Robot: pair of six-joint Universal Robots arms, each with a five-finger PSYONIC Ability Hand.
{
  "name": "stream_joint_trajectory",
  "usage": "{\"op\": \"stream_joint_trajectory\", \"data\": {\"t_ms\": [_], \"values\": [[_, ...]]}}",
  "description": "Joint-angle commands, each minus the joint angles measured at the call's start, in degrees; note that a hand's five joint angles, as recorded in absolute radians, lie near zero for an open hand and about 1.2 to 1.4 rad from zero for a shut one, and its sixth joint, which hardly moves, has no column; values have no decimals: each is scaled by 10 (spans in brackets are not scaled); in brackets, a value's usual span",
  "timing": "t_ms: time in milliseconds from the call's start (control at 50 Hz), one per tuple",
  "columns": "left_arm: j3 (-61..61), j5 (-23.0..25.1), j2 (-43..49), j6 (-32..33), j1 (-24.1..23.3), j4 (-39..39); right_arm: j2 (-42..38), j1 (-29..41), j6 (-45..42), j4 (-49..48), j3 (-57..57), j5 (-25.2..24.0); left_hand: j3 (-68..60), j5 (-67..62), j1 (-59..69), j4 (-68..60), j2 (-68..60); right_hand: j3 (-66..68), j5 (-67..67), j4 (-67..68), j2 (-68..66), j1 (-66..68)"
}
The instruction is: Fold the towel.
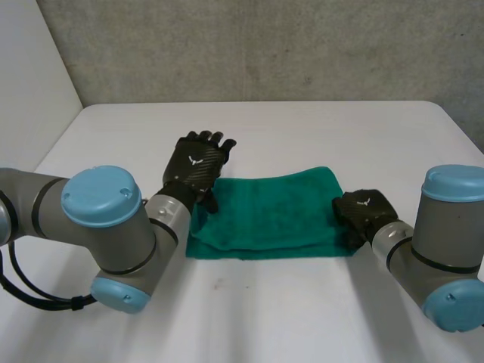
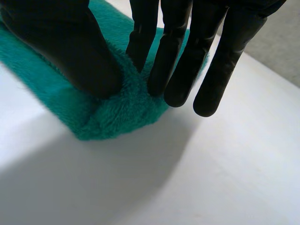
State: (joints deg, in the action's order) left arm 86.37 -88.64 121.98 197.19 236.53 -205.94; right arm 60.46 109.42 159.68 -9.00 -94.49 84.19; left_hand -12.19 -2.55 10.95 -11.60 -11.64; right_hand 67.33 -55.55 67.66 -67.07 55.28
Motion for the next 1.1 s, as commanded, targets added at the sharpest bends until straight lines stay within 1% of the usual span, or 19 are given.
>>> {"op": "stream_joint_trajectory", "data": {"t_ms": [20,100,180,260,340,360,380,400,420,460,480,500,580,640,720,820,900,980,1100], "values": [[36,-2,-39,2,14,12,4,11,-38,-58,40,14,22,25,-10,16,16,127,-145,123,-129,247],[55,-7,-55,2,26,11,5,73,-48,-46,92,12,22,25,-10,16,16,127,-145,123,-129,247],[67,-36,-68,2,37,12,-35,195,-54,-25,162,-1,22,25,-10,16,16,127,-145,123,-129,247],[72,-78,-73,1,39,11,-80,256,-74,-25,187,-28,22,25,-10,16,16,127,-145,123,-129,247],[71,-116,-74,0,41,9,-92,274,-92,-24,189,-73,22,25,-10,16,16,127,-145,123,-129,247],[70,-128,-75,0,41,8,-93,274,-94,-25,189,-77,22,25,-10,16,16,102,-120,99,-105,223],[69,-131,-75,0,42,7,-94,274,-95,-25,189,-81,22,25,-10,16,16,7,-25,4,-10,128],[67,-135,-75,0,41,6,-94,274,-95,-26,189,-82,22,25,-10,16,16,-114,96,-117,111,7],[65,-136,-75,0,41,6,-93,272,-94,-29,185,-80,22,25,-10,16,16,-343,325,-346,340,-223],[62,-136,-76,0,40,6,-91,271,-86,-32,185,-73,22,25,-10,16,16,-474,457,-478,472,-354],[62,-136,-76,0,40,6,-91,271,-86,-32,185,-73,22,25,-10,16,16,-475,457,-478,472,-354],[62,-135,-77,0,39,6,-85,264,-69,-37,183,-49,22,25,-10,16,16,-566,549,-570,564,-446],[44,-133,-79,-4,30,5,-49,225,-8,-37,168,-2,22,25,-10,16,16,-573,555,-577,571,-453],[31,-132,-75,-20,23,5,-17,200,38,-35,155,11,22,25,-10,16,16,-573,555,-577,571,-453],[-1,-114,-65,-67,-2,12,10,161,118,-30,140,7,16,20,-4,11,11,-573,555,-577,571,-453],[-29,-73,-42,-128,-26,50,9,143,151,9,155,-21,11,15,1,5,6,-573,555,-577,571,-453],[-44,-80,-19,-145,-28,110,-34,139,155,57,199,-44,10,13,3,4,4,-573,555,-577,571,-453],[-48,-111,1,-147,-28,167,-103,142,154,96,252,-44,11,15,1,5,6,-573,555,-577,571,-453],[-38,-136,35,-146,-19,207,-163,143,146,146,301,-36,22,25,-10,16,16,-573,555,-577,571,-453]]}}
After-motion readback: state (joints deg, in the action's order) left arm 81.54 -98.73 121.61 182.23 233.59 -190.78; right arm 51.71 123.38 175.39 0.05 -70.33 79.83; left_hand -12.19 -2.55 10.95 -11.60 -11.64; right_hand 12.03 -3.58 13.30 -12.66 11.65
